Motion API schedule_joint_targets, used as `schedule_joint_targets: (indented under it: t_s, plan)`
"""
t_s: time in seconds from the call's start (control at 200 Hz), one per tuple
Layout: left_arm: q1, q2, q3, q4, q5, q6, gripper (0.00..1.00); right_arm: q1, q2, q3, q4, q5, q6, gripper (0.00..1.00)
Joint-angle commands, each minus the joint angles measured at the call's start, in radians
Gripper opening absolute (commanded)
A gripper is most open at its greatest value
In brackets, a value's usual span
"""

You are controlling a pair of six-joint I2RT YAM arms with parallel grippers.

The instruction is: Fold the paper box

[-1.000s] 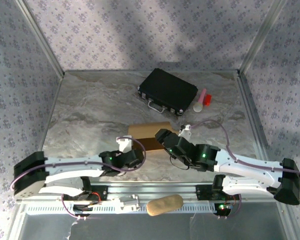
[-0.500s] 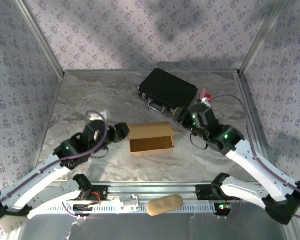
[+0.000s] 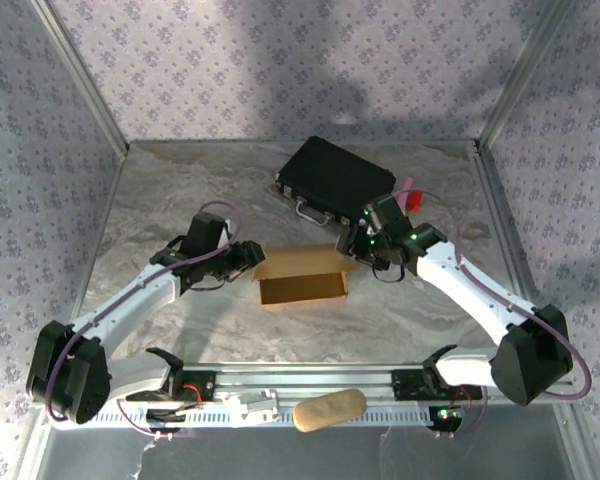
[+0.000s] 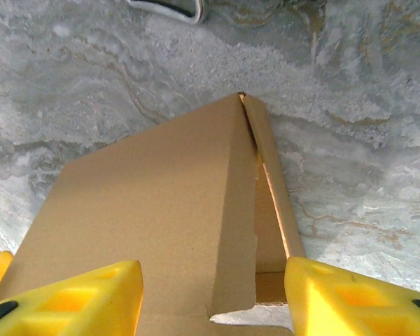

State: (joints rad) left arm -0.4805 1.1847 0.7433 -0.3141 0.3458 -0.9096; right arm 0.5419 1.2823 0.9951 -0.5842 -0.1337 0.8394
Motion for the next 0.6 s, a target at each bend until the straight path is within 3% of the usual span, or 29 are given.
schedule_joint_targets:
  t_s: [0.0,0.315,0.6]
  plan:
    - [-0.011,0.012,-0.019,0.083,0.047,0.002,0.5,0.004,0.021,-0.023,0.039,-0.05,-0.021,0.55]
    - [-0.06,0.021,-0.068,0.135,0.008,-0.028,0.42,0.019,0.034,-0.071,0.102,-0.078,0.003,0.48]
    - [-0.101,0.032,-0.074,0.134,-0.032,-0.026,0.33,0.033,0.03,-0.101,0.114,-0.066,0.006,0.35]
